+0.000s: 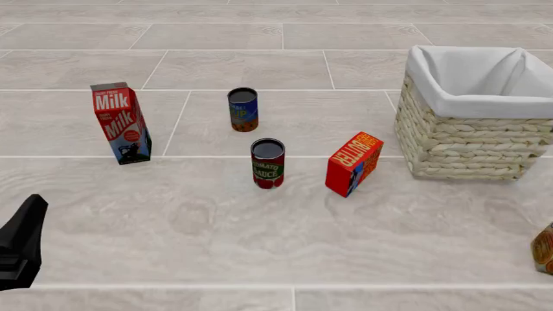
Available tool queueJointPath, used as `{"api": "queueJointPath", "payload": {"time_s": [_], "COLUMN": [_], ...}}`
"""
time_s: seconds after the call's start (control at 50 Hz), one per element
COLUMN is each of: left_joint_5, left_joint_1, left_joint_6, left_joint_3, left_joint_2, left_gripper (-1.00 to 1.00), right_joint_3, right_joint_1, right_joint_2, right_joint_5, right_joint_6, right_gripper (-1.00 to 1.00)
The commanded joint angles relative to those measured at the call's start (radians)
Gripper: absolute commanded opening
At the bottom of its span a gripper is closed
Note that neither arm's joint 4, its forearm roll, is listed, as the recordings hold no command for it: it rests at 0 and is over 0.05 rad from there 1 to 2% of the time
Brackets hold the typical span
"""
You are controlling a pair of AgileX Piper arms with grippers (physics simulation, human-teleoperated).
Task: Pick the cream cheese and place it in the basket.
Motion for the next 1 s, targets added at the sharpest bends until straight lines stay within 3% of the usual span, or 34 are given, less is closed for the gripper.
{"api": "queueJointPath", "payload": {"time_s": [0.02,0.12,0.16,0.22,0.46,1.0], "left_joint_5": [0.000,0.000,0.000,0.000,0.000,0.000], "left_joint_1": [0.000,0.000,0.000,0.000,0.000,0.000], "left_joint_6": [0.000,0.000,0.000,0.000,0.000,0.000], "left_joint_3": [0.000,0.000,0.000,0.000,0.000,0.000], "left_joint_2": [0.000,0.000,0.000,0.000,0.000,0.000], "left_gripper": [1.00,1.00,1.00,1.00,1.00,1.00], "right_joint_3": [-0.158,-0.178,-0.211,-0.255,-0.328,-0.410], "right_joint_1": [-0.006,-0.039,-0.054,-0.056,-0.098,-0.134], "right_joint_2": [0.122,0.168,0.197,0.228,0.360,0.552], "right_joint_5": [-0.006,-0.026,-0.032,-0.036,-0.086,-0.150], "right_joint_6": [-0.003,0.003,-0.050,-0.037,-0.153,-0.218], "right_gripper": [-1.00,-1.00,-1.00,-1.00,-1.00,-1.00]}}
